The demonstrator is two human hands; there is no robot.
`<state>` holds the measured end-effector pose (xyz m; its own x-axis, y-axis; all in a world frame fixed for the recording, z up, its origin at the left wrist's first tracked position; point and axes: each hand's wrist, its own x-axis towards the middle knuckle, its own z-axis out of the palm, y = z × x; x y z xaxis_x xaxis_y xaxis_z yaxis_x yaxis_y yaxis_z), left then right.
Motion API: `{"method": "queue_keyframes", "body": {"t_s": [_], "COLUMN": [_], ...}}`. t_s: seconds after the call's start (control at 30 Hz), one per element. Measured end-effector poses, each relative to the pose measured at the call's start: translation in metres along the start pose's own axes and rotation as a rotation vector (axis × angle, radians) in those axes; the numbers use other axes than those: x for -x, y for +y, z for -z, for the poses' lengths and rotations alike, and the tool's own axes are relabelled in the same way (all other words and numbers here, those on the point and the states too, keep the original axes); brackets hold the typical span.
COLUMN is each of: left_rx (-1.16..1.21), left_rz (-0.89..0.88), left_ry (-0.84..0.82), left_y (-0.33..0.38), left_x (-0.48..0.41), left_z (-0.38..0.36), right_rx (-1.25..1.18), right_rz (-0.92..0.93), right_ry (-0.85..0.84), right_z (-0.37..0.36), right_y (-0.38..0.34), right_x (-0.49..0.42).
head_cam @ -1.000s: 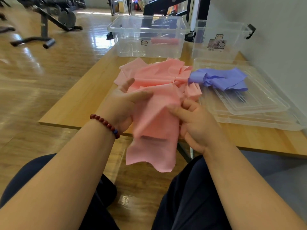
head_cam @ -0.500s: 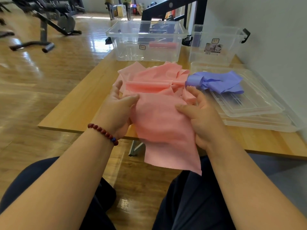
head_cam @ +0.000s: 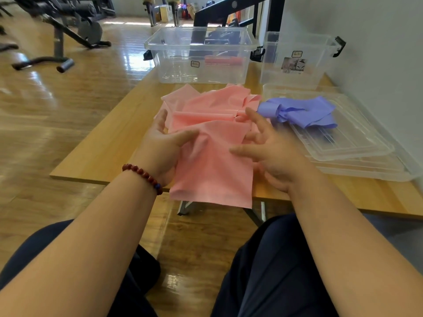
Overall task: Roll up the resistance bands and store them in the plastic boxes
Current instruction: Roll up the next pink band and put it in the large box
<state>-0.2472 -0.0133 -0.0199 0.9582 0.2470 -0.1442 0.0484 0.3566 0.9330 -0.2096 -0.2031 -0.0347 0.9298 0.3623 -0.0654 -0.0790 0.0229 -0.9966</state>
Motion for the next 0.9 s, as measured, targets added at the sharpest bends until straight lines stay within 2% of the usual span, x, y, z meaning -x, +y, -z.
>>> {"method": "queue_keyframes", "body": {"t_s": [0.03,0.1,0.2,0.3,0.4,0.5,0.67,0.83,0.9], "left_rx": [-0.024,-0.076,-0.11,-0.228,-0.401,-0.364,-0.303,-0.152,-0.263], "left_rz": [-0.019,-0.035,0.026,0.075,-0.027,-0.084,-0.108,-0.05,-0.093], "left_ry": [-0.004,-0.019,-0.107,-0.208,-0.11,-0.003,0.007,-0.056,-0.023], "left_y": [0.002,0.004,0.004,0.003,-0.001,-0.004,-0.009,-0.012,-0.016], "left_x": [-0.001,-0.002,0.001,0.009,0.007,0.002,0.0,0.002,0.003], "left_z": [-0.001,-0.003,0.003,0.009,0.012,0.013,0.009,0.008,0.011], "right_rx": [0.123,0.248,0.158,0.135,0.1,0.156,0.221,0.203,0.253], "right_rz": [-0.013,0.006,0.109,0.148,0.141,0.081,-0.009,0.103,0.141], "right_ry": [-0.028,0.032,0.188,0.269,0.31,0.327,0.258,0.332,0.385], "right_z": [0.0,-0.002,-0.003,-0.003,-0.005,-0.005,0.001,-0.008,-0.009], "right_y": [0.001,0.005,0.009,0.008,0.008,0.012,0.018,0.018,0.017], "right_x": [0.002,0.004,0.002,0.0,-0.001,0.003,0.018,0.02,0.019]}}
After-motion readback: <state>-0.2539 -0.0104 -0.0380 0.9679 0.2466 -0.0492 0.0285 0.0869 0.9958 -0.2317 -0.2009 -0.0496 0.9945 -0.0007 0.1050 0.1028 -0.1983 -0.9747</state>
